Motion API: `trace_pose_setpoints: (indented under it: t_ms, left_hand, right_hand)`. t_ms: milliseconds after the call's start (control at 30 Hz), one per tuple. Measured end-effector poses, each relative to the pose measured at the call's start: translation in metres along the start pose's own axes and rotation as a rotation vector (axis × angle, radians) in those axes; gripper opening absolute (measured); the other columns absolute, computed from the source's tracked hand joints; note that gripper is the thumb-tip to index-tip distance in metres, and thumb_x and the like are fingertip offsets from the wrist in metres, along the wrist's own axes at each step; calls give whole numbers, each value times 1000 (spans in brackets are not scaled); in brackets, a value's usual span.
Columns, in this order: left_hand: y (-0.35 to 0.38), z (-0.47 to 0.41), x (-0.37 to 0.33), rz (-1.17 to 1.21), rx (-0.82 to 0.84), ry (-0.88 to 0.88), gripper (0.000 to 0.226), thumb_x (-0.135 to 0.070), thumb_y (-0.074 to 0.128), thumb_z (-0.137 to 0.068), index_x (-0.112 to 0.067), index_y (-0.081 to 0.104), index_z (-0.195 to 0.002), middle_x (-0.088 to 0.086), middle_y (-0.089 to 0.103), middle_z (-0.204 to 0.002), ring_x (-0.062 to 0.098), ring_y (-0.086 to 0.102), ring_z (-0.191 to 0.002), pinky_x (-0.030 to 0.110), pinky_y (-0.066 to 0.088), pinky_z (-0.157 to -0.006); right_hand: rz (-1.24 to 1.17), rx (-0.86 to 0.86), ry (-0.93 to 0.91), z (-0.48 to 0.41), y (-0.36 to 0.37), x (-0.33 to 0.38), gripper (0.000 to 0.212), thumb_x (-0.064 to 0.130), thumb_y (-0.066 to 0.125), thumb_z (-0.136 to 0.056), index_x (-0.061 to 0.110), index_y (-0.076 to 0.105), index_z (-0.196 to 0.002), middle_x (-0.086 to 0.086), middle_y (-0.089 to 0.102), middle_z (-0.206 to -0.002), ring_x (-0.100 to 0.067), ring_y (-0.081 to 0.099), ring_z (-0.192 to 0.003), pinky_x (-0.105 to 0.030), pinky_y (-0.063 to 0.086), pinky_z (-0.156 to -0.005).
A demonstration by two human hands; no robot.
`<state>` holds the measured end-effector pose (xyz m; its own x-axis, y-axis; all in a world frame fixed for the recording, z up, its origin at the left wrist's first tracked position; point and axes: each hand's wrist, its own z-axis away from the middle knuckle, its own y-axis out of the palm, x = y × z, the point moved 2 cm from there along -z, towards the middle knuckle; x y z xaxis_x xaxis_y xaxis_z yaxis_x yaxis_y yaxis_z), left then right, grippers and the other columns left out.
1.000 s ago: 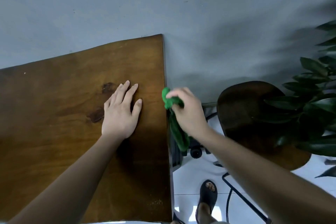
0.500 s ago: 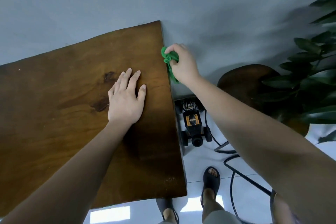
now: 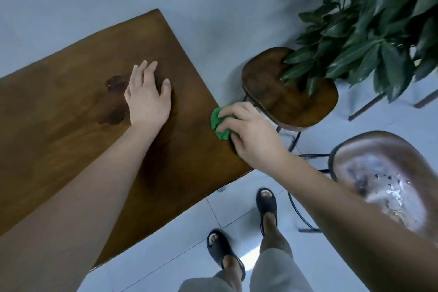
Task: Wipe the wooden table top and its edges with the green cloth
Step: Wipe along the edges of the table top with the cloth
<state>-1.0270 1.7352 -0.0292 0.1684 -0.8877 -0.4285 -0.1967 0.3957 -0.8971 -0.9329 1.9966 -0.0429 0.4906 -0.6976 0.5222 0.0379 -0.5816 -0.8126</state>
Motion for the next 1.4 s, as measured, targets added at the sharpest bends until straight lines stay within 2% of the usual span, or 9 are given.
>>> trace_pose_setpoints:
  t_ms: [133,267,500,600,767,967,1033,1200,1400]
  left_hand:
    - [-6,16,-3,-7,61,84,54,-46,47,-115,-30,42,-166,-2,33,-179,22,17,-169,55,14,-135]
    - [-13,41,-8,-19,130,169,54,-47,49,-115,-33,40,-167,-3,32,-179,22,19,-169,56,13,-134]
    - [-19,106,-2,-55,201,338,55,-45,48,-115,-33,37,-168,-3,31,-179,20,19,-169,55,18,-133]
    - [-20,116,11,-56,196,348,54,-43,48,-115,-31,38,-167,-3,33,-178,20,20,-168,54,20,-132]
    - [-11,135,23,-108,193,358,55,-48,40,-116,-32,36,-168,-3,35,-177,19,22,-167,52,20,-132]
    - [-6,136,17,-178,184,372,54,-53,31,-117,-34,38,-167,-3,32,-179,19,23,-166,52,16,-134]
    - [-6,136,17,-185,180,377,54,-53,30,-117,-34,40,-166,-4,33,-178,20,25,-165,53,17,-134]
    - [-4,136,15,-187,159,393,52,-53,29,-117,-35,42,-164,-3,36,-176,22,30,-163,58,21,-133]
    - [-3,135,15,-190,158,400,53,-55,27,-116,-36,41,-164,-3,36,-175,22,31,-163,59,21,-133]
  right_hand:
    - [96,-10,-8,53,-4,41,45,20,38,-99,17,83,-106,-2,72,-128,-32,62,-125,-50,61,-92]
    - [162,-116,36,101,3,67,27,5,61,-92,17,82,-106,-1,71,-128,-32,63,-125,-52,59,-83]
    - [-90,-311,146,133,60,133,25,3,63,-103,15,82,-117,0,71,-135,-27,57,-138,-43,55,-109]
    - [-218,-305,122,127,68,147,29,3,58,-102,13,82,-116,-1,71,-135,-28,57,-138,-39,54,-110]
    - [-286,-454,178,150,55,124,30,-1,57,-100,9,78,-119,-10,62,-139,-30,59,-129,-37,53,-105]
    - [-446,-723,534,144,16,51,47,-9,67,-96,9,63,-139,-7,55,-131,0,54,-122,-21,49,-105]
    - [-526,-725,642,131,14,22,55,-2,68,-98,15,57,-149,-4,58,-132,-5,56,-123,-16,45,-106]
    - [-711,-507,584,81,16,-6,43,-1,69,-101,14,72,-141,-2,73,-134,-19,68,-125,-45,55,-114]
    - [-774,-564,611,92,38,2,39,-1,67,-96,22,80,-125,2,75,-127,-17,70,-120,-46,58,-108]
